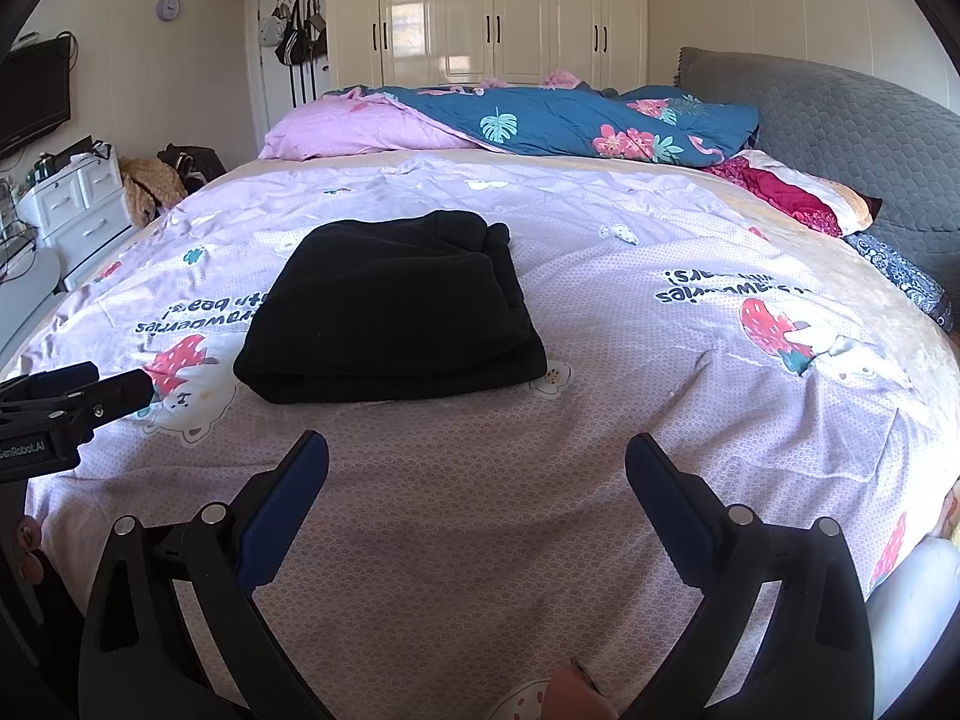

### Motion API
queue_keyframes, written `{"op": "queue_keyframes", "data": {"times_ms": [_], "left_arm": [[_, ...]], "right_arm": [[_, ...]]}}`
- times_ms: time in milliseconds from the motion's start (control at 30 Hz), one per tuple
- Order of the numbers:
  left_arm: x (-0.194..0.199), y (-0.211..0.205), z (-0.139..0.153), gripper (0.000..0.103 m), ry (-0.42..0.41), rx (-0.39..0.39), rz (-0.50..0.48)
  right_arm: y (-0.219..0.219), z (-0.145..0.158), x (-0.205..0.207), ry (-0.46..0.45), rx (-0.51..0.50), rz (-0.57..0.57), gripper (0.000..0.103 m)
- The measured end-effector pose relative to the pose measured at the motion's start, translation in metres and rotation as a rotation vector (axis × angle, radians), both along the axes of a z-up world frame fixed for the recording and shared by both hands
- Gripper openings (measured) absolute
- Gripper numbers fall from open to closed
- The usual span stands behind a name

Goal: Fold small clothes

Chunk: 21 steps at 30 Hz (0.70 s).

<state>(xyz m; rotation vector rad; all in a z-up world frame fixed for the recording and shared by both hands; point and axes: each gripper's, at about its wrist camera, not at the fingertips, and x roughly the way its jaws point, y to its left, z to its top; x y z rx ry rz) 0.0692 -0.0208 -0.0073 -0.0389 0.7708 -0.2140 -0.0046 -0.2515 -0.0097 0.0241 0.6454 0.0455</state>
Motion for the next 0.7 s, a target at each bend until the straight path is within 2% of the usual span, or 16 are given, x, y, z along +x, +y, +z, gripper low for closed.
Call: {"op": "queue_keyframes", "data": {"times_ms": [267,333,433,533,567,700], "left_arm": [[0.004,0.0,-0.003,0.094,0.033,-0.005,-0.002],[0.004,0.004,-0.001,0.094,0.022,0.007,0.013],[0.009,0.021,0.004,0.094,0.011,0.001,0.048],[0.029,0.063,0.01,0.094,0.035,0.018,0.119],[0.035,0.078,0.011,0.094,0.036,0.026,0.15],[0.072,0.189,0.006,0.094,0.065,0.054,0.414]], "right_arm": [[-0.014,0.001,-0.003,-0.005,0.034,-0.041,0.099],[-0.023,0.005,-0.004,-0.013,0.049,-0.08,0.099],[-0.061,0.013,-0.01,-0.036,0.068,-0.195,0.099],[-0.136,0.014,-0.024,-0.031,0.07,-0.414,0.099],[-0.175,0.01,-0.036,-0.021,0.072,-0.533,0.099],[-0.307,-0.025,-0.09,0.084,0.026,-0.939,0.099]]}}
